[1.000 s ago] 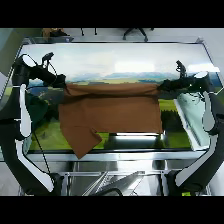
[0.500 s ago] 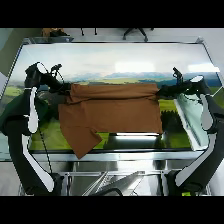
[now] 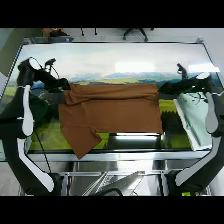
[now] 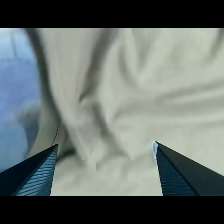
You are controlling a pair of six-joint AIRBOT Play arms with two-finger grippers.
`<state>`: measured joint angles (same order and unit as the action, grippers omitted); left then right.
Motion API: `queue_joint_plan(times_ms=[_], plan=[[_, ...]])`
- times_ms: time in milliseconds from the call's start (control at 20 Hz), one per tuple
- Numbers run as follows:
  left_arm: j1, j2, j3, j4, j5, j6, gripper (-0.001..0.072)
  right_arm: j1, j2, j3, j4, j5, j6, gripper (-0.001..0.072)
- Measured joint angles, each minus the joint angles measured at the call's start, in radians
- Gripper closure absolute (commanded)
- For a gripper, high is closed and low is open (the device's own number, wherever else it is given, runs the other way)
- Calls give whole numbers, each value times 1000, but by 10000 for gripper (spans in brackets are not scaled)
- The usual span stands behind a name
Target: Fold the shirts.
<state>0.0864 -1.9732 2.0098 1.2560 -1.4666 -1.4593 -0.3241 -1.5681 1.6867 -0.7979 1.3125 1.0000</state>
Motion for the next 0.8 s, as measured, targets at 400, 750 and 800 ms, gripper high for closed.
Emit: queue_joint_plan(times_ms=[400, 750, 800], plan=[[92, 460, -558, -1, -124, -51, 51, -178, 306, -381, -59, 100, 29, 349], [191, 875, -1321, -75, 114, -9, 51, -229, 435, -738, -40, 1, -6, 349], [198, 893, -1378, -108, 149, 9, 51, -229, 438, -757, -31, -6, -14, 349]])
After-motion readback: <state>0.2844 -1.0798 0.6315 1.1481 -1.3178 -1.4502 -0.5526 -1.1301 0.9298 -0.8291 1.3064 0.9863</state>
